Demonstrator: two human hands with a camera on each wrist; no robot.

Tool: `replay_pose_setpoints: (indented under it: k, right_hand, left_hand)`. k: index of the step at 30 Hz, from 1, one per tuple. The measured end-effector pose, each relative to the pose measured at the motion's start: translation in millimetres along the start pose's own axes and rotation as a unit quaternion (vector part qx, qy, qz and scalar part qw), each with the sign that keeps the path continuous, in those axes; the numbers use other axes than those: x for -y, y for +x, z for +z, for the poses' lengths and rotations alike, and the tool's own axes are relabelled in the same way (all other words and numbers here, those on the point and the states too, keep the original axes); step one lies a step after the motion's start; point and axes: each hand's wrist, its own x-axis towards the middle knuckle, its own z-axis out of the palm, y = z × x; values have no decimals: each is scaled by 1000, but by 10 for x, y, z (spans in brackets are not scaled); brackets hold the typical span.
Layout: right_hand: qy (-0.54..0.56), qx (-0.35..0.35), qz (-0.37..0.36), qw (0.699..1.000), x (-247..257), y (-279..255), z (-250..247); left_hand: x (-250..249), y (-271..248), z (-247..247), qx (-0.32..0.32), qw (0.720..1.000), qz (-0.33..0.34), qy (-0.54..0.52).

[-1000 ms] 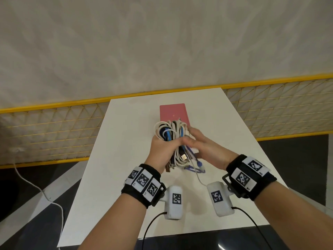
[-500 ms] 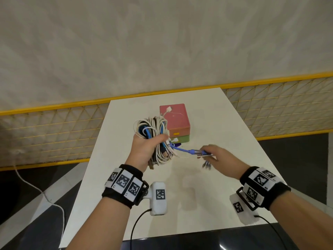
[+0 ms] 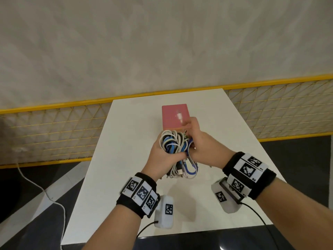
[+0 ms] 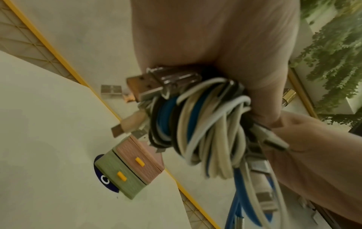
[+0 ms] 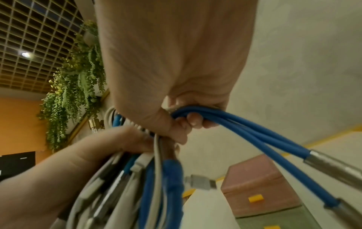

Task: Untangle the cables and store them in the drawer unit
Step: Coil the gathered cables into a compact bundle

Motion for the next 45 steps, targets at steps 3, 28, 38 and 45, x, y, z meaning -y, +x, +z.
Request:
replay_pose_setpoints:
  k: [3, 28, 38, 45]
  right_hand:
    - [60, -36, 2, 998, -7, -16, 72]
    - [157, -4, 80, 984, -317, -204, -109]
    - [273, -89, 253, 924, -262, -79, 91]
    - [369, -55, 241, 896, -81, -37, 225]
  left_hand:
    - [21, -7, -21, 14, 999, -19, -25]
    - [9, 6, 61, -15, 965, -162, -205]
    - [55, 143, 6, -8, 998, 8, 63]
    - [129, 151, -71, -38, 994, 6, 107]
